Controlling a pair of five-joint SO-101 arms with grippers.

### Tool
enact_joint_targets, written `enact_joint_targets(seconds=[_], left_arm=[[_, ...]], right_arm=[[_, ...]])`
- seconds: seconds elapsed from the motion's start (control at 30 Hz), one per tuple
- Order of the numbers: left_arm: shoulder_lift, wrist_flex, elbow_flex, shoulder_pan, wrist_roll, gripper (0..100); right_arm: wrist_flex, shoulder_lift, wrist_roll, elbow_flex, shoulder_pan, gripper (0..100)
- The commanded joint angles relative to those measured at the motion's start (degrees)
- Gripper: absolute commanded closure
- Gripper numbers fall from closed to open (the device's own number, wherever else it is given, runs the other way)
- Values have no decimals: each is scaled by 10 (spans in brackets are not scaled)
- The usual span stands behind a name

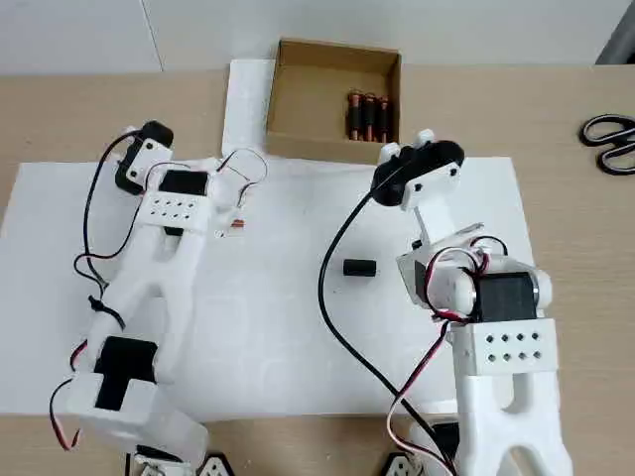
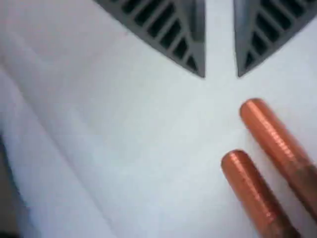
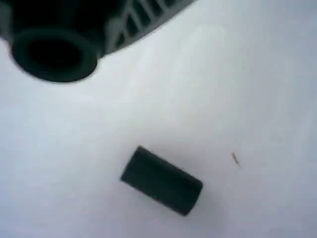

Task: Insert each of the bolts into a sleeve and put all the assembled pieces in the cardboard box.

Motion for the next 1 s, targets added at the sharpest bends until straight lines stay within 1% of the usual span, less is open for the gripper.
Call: enact_joint_targets(seconds=[0.0,0.27,0.33,0.47,0.57,0.77,0.97], left_arm=[[-4,-57,12,-8,18,968],[-4,-164,84,-32,18,968],[4,-178,94,-42,18,968],[27,-182,95,-62,14,964],[32,-180,97,-62,14,954],[35,-171,95,-58,18,798],[36,-169,99,-61,27,786]], right_arm=[[-9,-14,-4,-2,6,995],[-10,-14,-4,4,7,995],[-10,-14,-4,4,7,995],[-10,-14,-4,4,7,995],[-10,-9,-4,4,6,995],[-14,19,-4,3,5,995],[-15,23,-4,3,5,995]])
